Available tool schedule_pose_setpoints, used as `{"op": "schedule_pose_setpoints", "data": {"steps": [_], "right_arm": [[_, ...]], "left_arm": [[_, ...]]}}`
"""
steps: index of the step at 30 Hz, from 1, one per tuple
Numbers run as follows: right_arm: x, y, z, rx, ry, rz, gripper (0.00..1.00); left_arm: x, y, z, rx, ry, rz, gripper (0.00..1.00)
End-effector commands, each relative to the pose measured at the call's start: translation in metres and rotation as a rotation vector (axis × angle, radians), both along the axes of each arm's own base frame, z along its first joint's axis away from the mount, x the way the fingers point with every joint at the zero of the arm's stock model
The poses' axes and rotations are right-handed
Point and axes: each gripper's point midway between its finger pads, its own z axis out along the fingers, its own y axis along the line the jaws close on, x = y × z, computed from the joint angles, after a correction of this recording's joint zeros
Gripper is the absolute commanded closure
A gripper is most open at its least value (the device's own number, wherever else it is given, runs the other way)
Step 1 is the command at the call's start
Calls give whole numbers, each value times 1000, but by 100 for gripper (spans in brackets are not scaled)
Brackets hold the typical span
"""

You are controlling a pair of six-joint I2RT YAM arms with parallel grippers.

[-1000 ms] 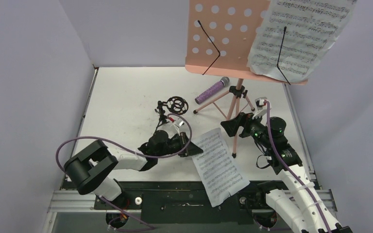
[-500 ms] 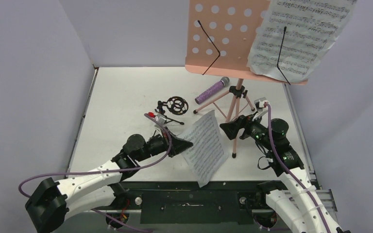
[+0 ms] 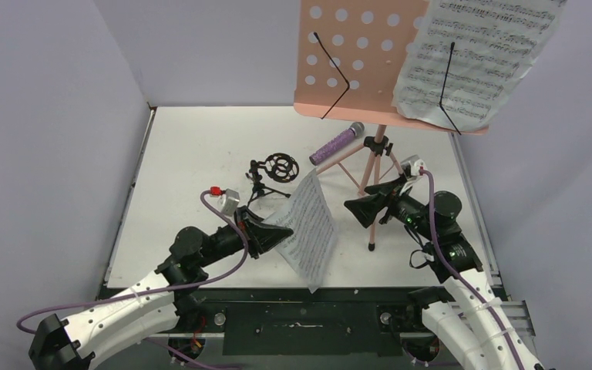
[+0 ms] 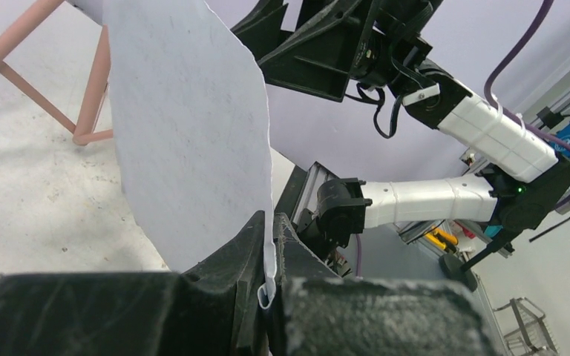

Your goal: Set up the instrument practice props

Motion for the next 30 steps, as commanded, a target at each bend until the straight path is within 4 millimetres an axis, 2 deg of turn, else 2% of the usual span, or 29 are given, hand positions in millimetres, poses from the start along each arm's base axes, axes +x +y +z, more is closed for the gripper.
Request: {"op": "schedule_pose_setpoints", "data": {"steps": [1, 8, 21, 30], "right_arm": [[-4, 8, 18, 22, -103, 60, 10], [-10, 13, 20, 27, -123, 105, 10], [-22, 24, 32, 55, -162, 211, 10], [-36, 44, 42, 96, -191, 358, 10]], "left_arm": [[-10, -1, 20, -1, -71, -52, 100], [-19, -3, 32, 49, -121, -105, 100], [-38, -1, 60, 20, -180, -192, 100], [-45, -1, 75, -17, -204, -224, 100]]}}
